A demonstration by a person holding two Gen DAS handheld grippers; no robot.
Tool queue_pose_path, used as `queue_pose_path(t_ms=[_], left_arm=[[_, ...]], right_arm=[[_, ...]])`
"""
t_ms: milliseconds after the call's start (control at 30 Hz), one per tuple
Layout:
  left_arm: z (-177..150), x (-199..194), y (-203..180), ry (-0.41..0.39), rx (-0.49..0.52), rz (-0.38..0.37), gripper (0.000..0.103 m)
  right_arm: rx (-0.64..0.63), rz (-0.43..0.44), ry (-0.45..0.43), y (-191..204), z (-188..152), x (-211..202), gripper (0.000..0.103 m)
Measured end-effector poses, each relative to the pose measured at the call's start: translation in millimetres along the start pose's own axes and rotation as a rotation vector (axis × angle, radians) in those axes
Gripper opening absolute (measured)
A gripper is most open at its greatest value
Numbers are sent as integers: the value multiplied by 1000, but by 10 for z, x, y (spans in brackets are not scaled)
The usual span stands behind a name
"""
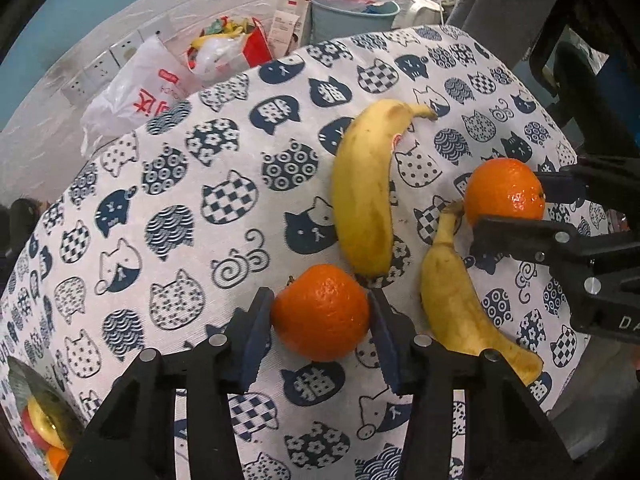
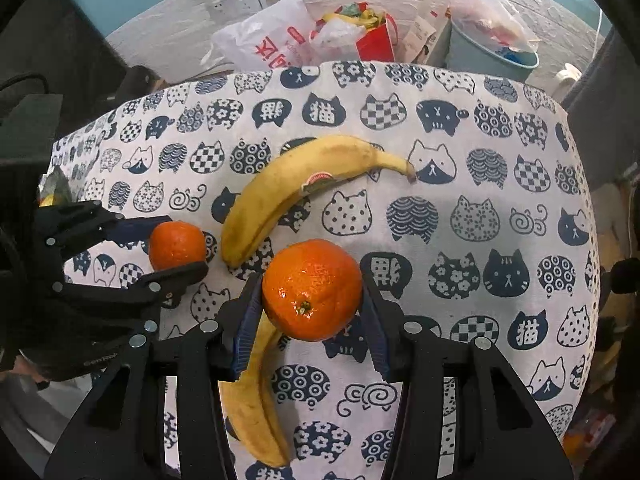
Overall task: Organize fruits
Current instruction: 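Lift the tangerine with the left tool while the right tool carries the orange toward the plate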
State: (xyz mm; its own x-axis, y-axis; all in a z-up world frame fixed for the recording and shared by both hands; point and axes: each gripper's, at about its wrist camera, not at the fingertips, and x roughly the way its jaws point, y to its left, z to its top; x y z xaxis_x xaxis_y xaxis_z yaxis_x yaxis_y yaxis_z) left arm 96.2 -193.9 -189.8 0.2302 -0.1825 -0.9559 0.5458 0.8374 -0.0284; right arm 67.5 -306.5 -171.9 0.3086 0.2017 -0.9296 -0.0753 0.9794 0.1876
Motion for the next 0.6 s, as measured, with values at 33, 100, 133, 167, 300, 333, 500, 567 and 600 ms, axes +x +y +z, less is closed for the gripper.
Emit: queue_pose_path(t_ms=[33,100,133,167,300,333,500,567,600], left_arm=[[3,-21,23,-4,-4,4,49],[-19,-105,42,-15,-13,9,49],[-31,-144,48,-22,-16,10,49],[-49,-178,47,-25,-18,12,49],[-140,-336,92,-42,-41,10,49],[-163,-362,104,-45,-44,12,49],[-272,-562,235,-67,-60,33,49],[-306,-643,286,-80,-68,41,49],[-335,-704,328,-90,-76,44,49]], right_arm=[[-5,0,-6,19,8,-20,47],[-15,3,-18,49,24,-67,47],[-21,4,-24,75,31,-89,47],[-28,5,-31,105,39,-111,47],[-52,9,-51,209,58,-181,47],[-56,10,-55,229,64,-194,47],[-91,22,-80,407,96,-294,47],[-107,26,-88,483,113,-333,47],[-114,29,-92,526,122,-350,47]])
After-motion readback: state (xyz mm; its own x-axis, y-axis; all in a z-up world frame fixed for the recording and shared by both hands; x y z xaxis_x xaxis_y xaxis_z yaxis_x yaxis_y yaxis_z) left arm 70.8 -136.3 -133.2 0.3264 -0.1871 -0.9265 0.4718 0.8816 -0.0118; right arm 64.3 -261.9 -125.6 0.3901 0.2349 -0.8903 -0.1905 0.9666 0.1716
